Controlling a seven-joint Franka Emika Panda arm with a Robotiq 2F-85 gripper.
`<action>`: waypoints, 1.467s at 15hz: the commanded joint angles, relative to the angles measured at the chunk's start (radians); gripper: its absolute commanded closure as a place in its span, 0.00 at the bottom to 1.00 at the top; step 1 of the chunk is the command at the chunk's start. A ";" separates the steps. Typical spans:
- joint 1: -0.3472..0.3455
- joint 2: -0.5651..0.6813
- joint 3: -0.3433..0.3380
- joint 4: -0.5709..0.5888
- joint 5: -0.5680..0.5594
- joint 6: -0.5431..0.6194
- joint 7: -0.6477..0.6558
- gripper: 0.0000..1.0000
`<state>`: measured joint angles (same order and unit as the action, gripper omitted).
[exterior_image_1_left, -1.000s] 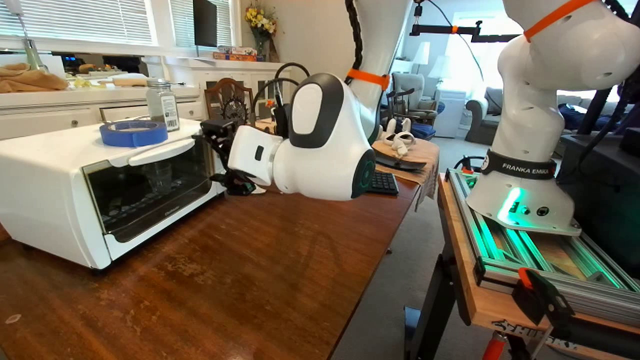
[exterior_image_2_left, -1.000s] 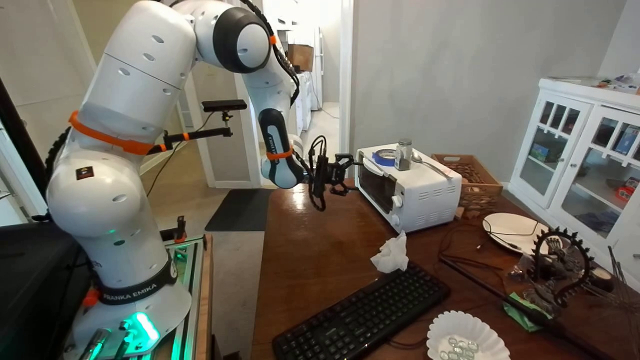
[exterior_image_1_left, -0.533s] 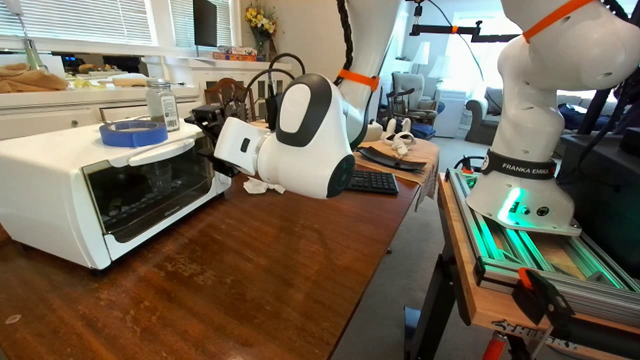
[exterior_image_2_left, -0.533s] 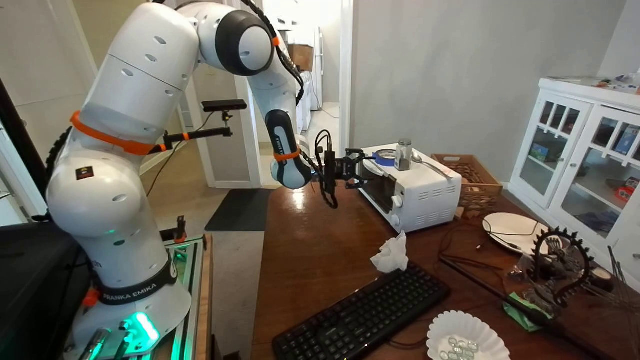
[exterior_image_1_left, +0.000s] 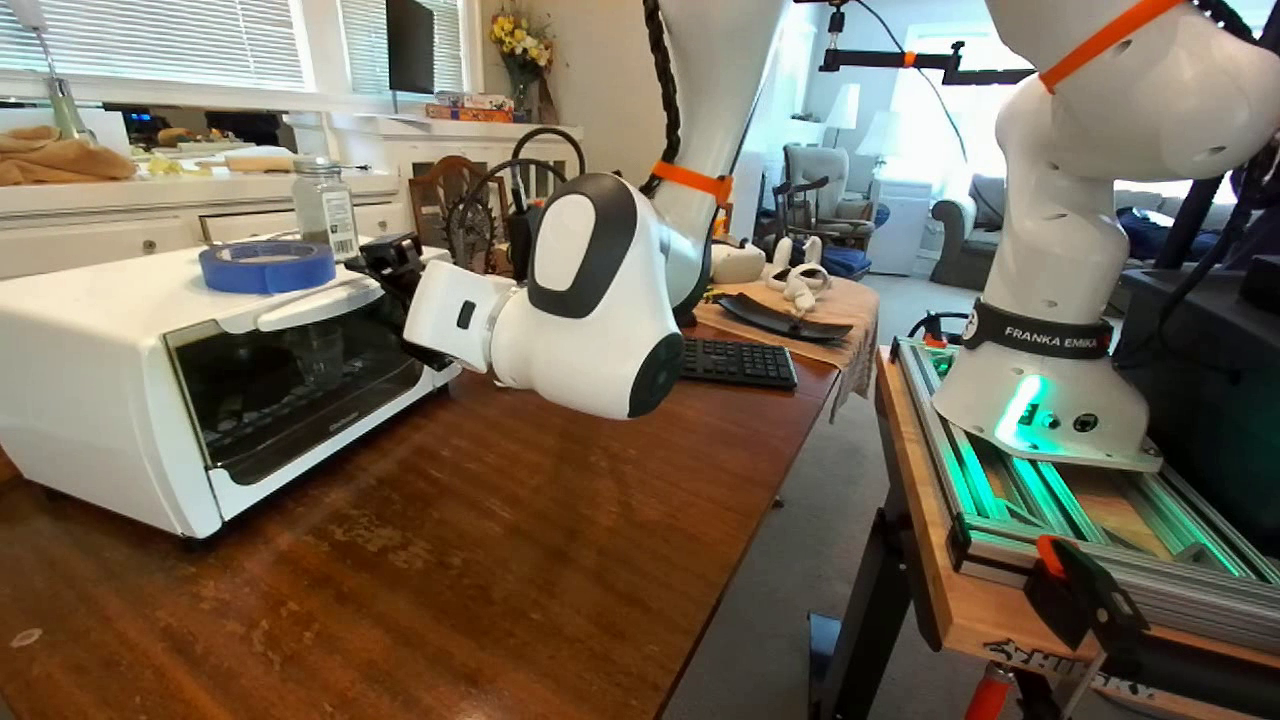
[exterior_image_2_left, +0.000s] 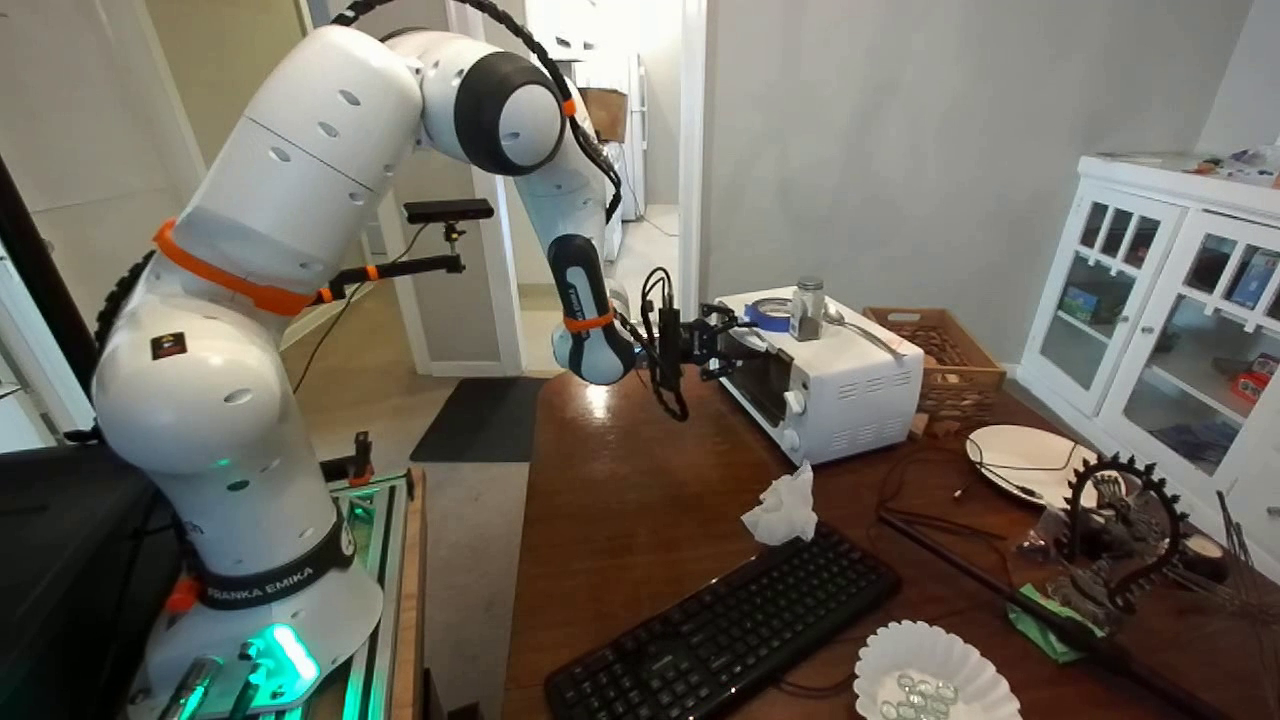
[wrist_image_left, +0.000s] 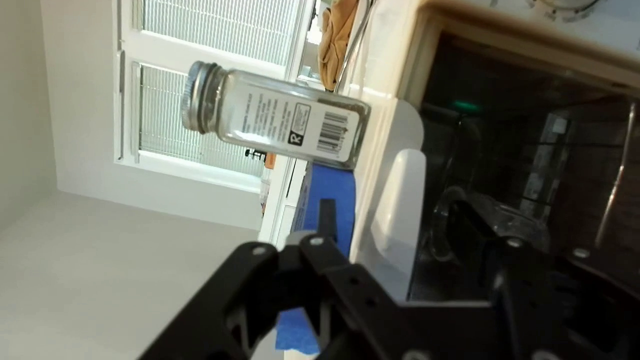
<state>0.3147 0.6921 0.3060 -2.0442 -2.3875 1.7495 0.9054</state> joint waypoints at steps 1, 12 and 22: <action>0.004 0.040 0.008 0.044 -0.034 0.028 -0.027 0.45; 0.024 0.048 0.029 0.069 -0.054 0.031 -0.018 0.44; -0.001 -0.037 0.082 0.006 0.053 0.084 -0.011 0.00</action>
<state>0.3313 0.7091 0.3743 -1.9934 -2.3920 1.8056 0.9026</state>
